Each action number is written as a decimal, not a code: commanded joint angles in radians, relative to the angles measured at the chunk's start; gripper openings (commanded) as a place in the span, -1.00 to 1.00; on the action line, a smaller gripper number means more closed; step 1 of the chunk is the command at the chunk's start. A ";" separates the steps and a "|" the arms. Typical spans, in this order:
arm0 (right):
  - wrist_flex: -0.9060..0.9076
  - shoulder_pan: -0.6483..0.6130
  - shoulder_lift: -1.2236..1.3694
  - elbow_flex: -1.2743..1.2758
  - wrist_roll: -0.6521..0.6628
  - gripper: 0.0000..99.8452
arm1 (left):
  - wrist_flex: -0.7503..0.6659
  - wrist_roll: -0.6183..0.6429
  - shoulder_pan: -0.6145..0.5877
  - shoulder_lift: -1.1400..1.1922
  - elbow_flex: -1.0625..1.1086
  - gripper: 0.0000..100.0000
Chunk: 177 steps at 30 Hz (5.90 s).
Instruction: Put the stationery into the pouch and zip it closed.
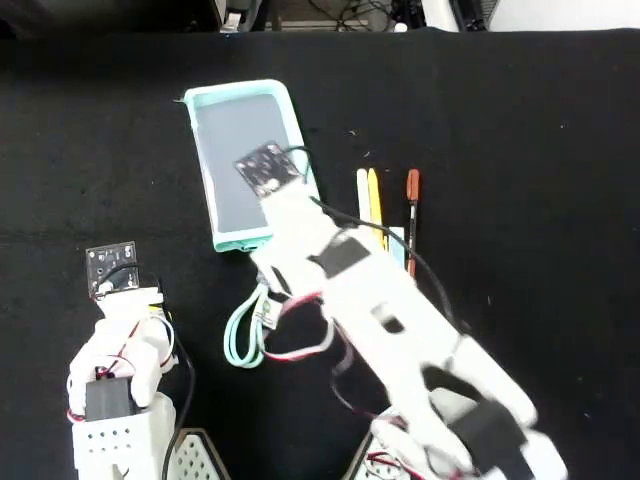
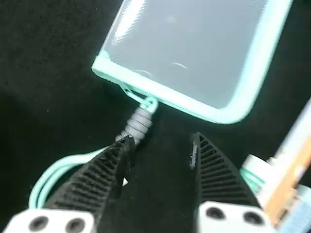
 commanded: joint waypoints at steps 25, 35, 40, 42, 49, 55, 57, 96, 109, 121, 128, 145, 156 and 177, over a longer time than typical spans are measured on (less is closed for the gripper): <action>-0.002 0.006 0.437 -0.234 -0.081 -0.61 | 0.034 0.011 0.010 -0.006 0.013 -0.94; 0.199 0.029 0.562 -0.403 -0.046 -0.98 | 0.035 0.011 0.008 -0.006 0.013 -0.94; 0.206 0.028 0.463 -0.315 0.068 -0.98 | 0.035 0.011 0.010 -0.006 0.013 -0.94; 0.204 0.014 0.366 -0.236 0.081 -0.98 | 0.035 0.011 0.010 -0.006 0.013 -0.94; 0.189 0.025 -0.025 0.102 0.164 -0.96 | 0.035 0.011 0.010 -0.006 0.013 -0.94; 0.186 0.028 -0.073 0.183 0.169 -0.44 | 0.035 0.011 0.010 -0.006 0.013 -0.94; 0.184 0.028 -0.073 0.177 0.167 -0.34 | 0.035 0.011 0.008 -0.006 0.013 -0.94; 0.184 0.028 0.223 -0.091 0.164 -0.56 | 0.035 0.011 0.007 -0.006 0.013 -0.94; 0.184 0.028 0.371 -0.157 0.170 -0.66 | 0.035 0.011 0.007 -0.006 0.013 -0.94; 0.241 0.023 0.051 -0.091 0.250 -0.98 | -0.006 0.005 0.041 -0.012 0.007 -0.94; 0.252 0.023 -0.191 -0.136 0.296 -0.98 | -0.371 -0.259 0.087 -0.009 -0.085 -0.82; 0.141 -0.020 -0.183 -0.133 0.212 -0.98 | -0.516 -0.084 0.174 0.061 -0.173 -0.71; 0.120 -0.017 -0.183 -0.093 0.212 -0.98 | -0.388 0.064 0.288 0.701 -0.533 -0.64; 0.120 -0.017 -0.185 -0.082 0.212 -0.98 | -0.557 0.124 0.395 0.488 -0.298 -0.47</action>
